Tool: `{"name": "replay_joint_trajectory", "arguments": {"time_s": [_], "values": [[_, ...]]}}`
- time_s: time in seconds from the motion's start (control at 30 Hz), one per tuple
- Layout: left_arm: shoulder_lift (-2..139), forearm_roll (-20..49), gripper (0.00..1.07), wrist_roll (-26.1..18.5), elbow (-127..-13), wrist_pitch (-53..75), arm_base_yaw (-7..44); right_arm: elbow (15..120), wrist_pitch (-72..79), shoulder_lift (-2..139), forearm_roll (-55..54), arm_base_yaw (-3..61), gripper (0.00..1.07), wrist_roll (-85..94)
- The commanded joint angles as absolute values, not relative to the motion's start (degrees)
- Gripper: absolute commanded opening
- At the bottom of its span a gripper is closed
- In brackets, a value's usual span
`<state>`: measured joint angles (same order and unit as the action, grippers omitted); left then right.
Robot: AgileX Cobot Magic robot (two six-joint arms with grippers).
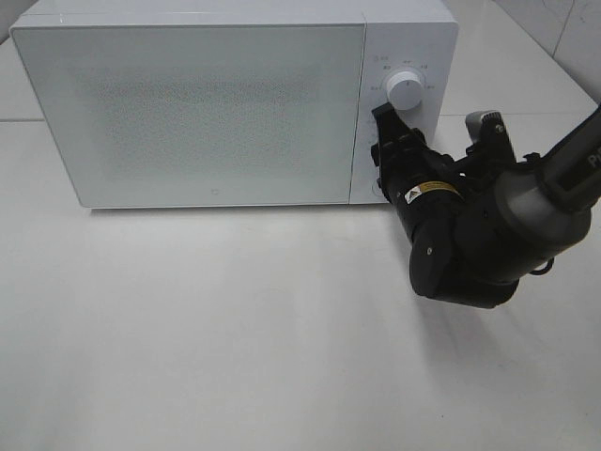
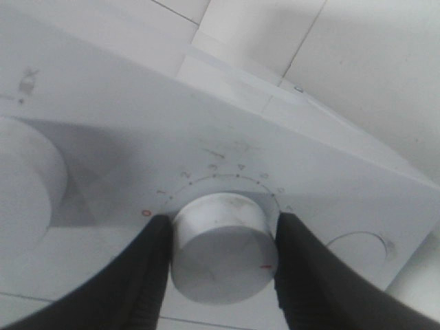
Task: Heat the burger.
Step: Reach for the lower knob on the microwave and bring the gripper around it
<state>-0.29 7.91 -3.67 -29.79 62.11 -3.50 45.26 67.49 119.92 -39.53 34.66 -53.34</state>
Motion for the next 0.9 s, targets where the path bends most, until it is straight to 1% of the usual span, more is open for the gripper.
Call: {"name": "replay_joint_trajectory", "arguments": {"time_s": [0.03, 0.07, 0.1, 0.13, 0.17, 0.23, 0.3, 0.47, 0.9], "values": [[-1.3, 8.1, 1.0, -3.3, -29.7, 61.5, -3.6, 47.2, 67.7, 119.6, -30.7, 34.8, 0.0, -64.3], [-1.3, 8.1, 1.0, -3.3, -29.7, 61.5, -3.6, 47.2, 67.7, 119.6, -30.7, 34.8, 0.0, -64.3], [-1.3, 8.1, 1.0, -3.3, -29.7, 61.5, -3.6, 47.2, 67.7, 119.6, -30.7, 34.8, 0.0, -69.7], [-1.3, 8.1, 1.0, -3.3, -29.7, 61.5, -3.6, 47.2, 67.7, 119.6, -30.7, 34.8, 0.0, -69.7], [-1.3, 8.1, 1.0, -3.3, -29.7, 61.5, -3.6, 47.2, 67.7, 119.6, -30.4, 34.8, 0.0, -74.6], [-1.3, 8.1, 1.0, -3.3, -29.7, 61.5, -3.6, 47.2, 67.7, 119.6, -30.2, 34.8, 0.0, -77.3], [-1.3, 8.1, 1.0, -3.3, -29.7, 61.5, -3.6, 47.2, 67.7, 119.6, -29.2, 34.8, 0.0, -84.0], [-1.3, 8.1, 1.0, -3.3, -29.7, 61.5, -3.6, 47.2, 67.8, 119.6, -28.9, 34.8, 0.0, -91.1], [-1.3, 8.1, 1.0, -3.3, -29.7, 61.5, -3.6, 47.2, 68.0, 119.6, -28.3, 34.8, 0.0, -94.2]]}}
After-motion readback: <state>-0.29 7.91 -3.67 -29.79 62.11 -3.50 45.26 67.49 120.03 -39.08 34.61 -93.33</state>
